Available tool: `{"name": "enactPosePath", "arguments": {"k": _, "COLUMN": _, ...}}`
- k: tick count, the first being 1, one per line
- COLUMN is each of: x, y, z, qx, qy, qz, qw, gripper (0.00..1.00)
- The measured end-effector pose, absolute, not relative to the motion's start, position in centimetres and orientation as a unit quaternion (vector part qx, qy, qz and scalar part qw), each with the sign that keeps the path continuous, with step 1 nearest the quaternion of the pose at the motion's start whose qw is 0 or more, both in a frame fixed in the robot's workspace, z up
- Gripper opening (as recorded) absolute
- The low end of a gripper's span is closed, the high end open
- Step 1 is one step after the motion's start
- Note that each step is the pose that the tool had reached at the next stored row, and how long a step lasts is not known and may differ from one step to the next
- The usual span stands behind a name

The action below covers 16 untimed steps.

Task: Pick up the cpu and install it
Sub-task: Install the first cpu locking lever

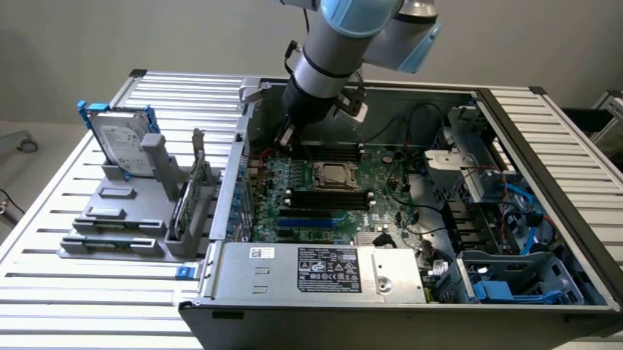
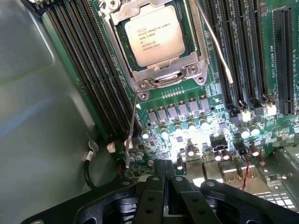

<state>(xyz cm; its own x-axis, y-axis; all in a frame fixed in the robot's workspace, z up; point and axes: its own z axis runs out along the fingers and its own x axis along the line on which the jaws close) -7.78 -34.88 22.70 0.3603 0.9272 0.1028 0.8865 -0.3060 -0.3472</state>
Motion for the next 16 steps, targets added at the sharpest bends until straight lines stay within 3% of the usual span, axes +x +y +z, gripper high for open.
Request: {"name": "enactPosePath", "arguments": {"k": 16, "x": -8.26, "y": -34.66, "z": 23.6, "qx": -0.835, "qy": -0.524, "qz": 0.033, "qw": 0.166, "gripper": 0.11}}
